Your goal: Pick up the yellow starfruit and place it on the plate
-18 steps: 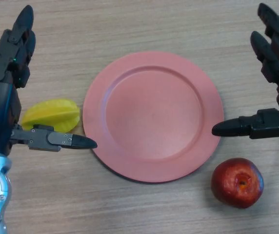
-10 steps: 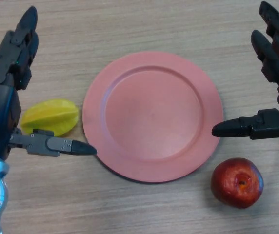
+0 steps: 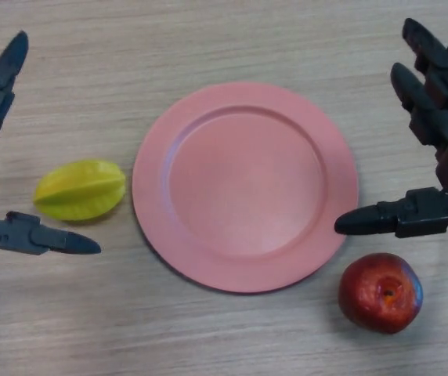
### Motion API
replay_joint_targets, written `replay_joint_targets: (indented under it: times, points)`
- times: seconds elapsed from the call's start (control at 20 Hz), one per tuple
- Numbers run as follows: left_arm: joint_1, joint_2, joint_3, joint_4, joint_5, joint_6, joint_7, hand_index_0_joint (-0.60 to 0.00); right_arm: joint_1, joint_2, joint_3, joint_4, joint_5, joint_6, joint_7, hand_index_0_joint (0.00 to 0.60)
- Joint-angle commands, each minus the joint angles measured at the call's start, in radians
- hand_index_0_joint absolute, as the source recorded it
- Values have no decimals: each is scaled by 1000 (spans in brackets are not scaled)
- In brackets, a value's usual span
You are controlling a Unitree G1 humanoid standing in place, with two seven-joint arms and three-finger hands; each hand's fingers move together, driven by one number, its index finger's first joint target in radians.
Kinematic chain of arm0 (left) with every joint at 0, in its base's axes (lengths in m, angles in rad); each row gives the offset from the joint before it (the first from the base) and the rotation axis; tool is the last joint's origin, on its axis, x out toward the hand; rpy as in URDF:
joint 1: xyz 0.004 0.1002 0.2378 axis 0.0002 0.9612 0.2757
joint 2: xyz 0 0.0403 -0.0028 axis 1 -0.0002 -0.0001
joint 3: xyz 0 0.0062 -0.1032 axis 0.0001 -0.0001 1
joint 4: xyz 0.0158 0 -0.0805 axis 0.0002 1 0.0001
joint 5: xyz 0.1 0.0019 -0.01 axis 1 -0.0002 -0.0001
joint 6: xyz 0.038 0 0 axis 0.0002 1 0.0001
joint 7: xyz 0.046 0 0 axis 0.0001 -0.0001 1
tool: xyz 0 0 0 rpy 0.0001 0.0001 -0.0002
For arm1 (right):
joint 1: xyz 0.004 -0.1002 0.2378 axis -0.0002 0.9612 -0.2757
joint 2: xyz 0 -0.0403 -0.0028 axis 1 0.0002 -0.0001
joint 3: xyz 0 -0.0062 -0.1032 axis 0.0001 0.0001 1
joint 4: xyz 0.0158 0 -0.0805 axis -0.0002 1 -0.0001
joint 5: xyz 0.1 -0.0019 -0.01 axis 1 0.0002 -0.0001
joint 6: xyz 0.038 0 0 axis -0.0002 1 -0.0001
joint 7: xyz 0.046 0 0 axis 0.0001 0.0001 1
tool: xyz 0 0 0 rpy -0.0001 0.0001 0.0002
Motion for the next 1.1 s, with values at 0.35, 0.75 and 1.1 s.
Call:
replay_joint_targets:
  times: [0.35, 0.75, 1.1]
  points:
    - [-73, 134, 38, 192, 234, -212, 16, 0, 6, -9, -55, -137, 45, -4, 25, 0]
    - [-187, 130, -36, 361, 253, -220, 125, 0, 10, -18, -67, -144, 56, -11, 12, 0]
    - [-303, 120, -93, 601, 268, -288, 265, -600, 37, -29, -100, -154, 44, -9, 20, 0]
